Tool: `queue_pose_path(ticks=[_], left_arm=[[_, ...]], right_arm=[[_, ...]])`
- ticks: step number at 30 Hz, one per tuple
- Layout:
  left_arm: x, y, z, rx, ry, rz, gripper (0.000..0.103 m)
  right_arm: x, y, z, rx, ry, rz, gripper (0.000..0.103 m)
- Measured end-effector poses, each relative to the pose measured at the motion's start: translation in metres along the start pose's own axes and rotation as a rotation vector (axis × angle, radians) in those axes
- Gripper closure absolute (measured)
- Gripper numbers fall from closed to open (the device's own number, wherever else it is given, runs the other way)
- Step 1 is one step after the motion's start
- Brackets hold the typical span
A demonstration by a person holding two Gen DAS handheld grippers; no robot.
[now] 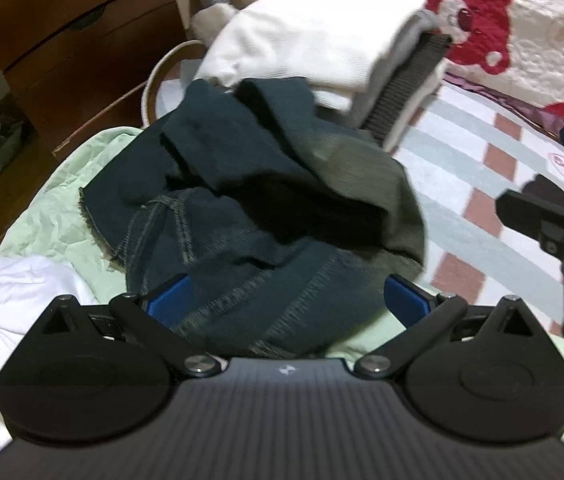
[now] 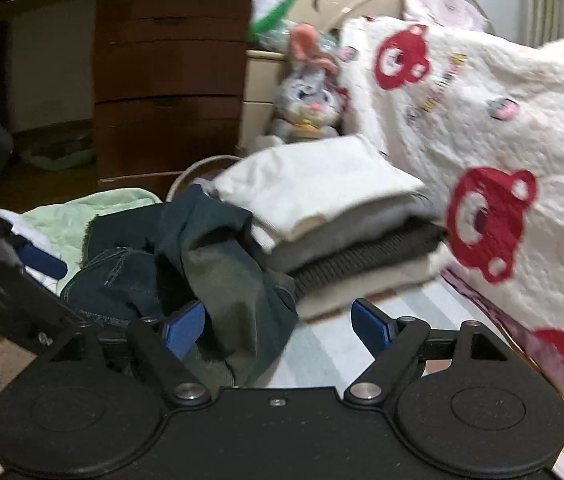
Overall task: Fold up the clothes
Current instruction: 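Close the left gripper on the jeans leg while the right gripper grasps the waistband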
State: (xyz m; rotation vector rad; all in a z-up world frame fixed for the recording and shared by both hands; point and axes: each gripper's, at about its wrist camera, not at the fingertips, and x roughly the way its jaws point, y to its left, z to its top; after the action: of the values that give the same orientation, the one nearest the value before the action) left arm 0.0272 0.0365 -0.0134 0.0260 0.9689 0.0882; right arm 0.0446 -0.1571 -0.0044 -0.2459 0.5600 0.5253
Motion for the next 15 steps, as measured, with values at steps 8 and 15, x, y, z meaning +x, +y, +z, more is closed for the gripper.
queue_pose_path(ticks=[8, 15], left_arm=[[0.05, 0.064, 0.023, -0.111, -0.039, 0.078, 0.003], [0.079, 0.116, 0.045, -0.329, -0.068, -0.049, 0.023]], right_arm=[[0.068, -0.023, -0.015, 0.12, 0.067, 0.107, 0.017], [0.104, -0.017, -0.04, 0.199, 0.118, 0.156, 0.017]])
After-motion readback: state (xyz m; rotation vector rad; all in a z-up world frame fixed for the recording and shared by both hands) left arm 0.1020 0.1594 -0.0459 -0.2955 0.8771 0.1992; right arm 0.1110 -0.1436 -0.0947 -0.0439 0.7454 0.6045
